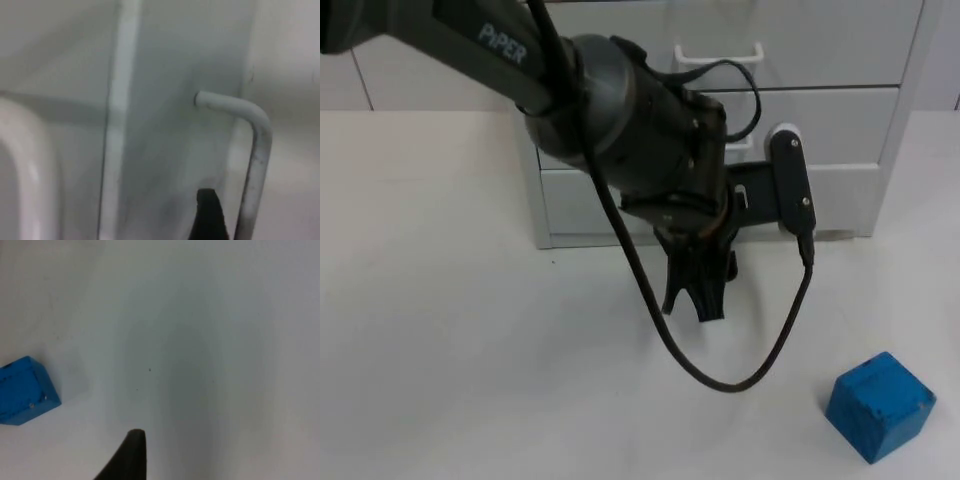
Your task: Open the drawer with the left hand, place the block into the drawer with the right hand, then close the drawer with the left hand.
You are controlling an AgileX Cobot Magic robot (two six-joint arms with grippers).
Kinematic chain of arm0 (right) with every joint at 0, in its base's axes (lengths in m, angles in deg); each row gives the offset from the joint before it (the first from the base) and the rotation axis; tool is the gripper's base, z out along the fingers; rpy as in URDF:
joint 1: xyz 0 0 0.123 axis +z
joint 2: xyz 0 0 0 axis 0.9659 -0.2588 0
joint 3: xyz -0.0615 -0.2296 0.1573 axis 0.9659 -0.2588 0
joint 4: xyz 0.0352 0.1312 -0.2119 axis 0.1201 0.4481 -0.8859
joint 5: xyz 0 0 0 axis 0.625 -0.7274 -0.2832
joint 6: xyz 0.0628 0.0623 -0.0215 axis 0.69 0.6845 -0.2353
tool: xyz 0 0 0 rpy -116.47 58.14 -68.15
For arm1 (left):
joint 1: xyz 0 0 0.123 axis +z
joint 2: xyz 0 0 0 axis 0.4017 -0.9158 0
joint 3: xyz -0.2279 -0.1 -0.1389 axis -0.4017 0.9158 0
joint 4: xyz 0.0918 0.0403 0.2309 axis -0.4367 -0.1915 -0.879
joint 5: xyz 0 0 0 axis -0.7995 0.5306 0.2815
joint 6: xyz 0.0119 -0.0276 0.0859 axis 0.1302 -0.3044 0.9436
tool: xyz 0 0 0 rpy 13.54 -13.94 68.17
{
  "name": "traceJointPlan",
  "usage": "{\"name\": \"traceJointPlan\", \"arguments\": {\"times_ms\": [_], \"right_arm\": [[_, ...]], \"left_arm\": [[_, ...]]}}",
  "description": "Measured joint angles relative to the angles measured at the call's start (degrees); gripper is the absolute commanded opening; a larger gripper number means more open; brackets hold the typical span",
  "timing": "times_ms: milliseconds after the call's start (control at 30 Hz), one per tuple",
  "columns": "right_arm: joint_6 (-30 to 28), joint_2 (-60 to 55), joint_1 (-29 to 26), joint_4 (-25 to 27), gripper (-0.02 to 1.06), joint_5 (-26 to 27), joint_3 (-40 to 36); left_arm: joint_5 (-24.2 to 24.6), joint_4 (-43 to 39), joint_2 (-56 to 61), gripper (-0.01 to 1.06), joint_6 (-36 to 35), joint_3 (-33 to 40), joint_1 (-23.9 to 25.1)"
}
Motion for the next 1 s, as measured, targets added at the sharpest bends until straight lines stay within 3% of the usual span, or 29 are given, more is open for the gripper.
{"name": "traceJointPlan", "arguments": {"times_ms": [67, 133, 167, 233, 267, 567, 700, 1000], "right_arm": [[0.1, 0.0, 0.0, 0.0, 1.05, 0.1, 0.0], [0.1, 0.0, 0.0, 0.0, 1.05, 0.3, 0.0], [0.1, 0.0, 0.0, 0.0, 1.05, 0.4, 0.0], [0.1, 0.0, 0.0, 0.0, 1.05, 0.5, 0.0], [0.1, 0.0, 0.0, 0.0, 1.05, 0.7, 0.0], [0.1, 0.0, 0.0, 0.0, 1.05, 1.6, 0.0], [0.1, 0.0, 0.0, 0.0, 1.05, 1.6, 0.0], [0.1, 0.0, 0.0, 0.0, 1.05, 1.9, 0.0]], "left_arm": [[0.1, -0.5, -0.3, 0.55, -0.1, 0.0, 0.0], [0.2, -0.6, -0.4, 0.37, -0.2, 0.0, 0.0], [0.3, -0.8, -0.5, 0.37, -0.2, 0.0, 0.0], [0.5, -1.6, -0.5, 0.05, -0.1, -0.7, 0.2], [0.7, -1.9, -0.5, 0.0, 0.3, -0.9, 0.4], [5.0, -0.6, -0.3, 0.0, 6.8, -0.8, -1.5], [5.5, 8.4, 3.3, 0.0, 14.6, 3.6, -3.6], [6.8, 17.2, 8.4, 0.0, 17.3, 10.8, -8.5]]}}
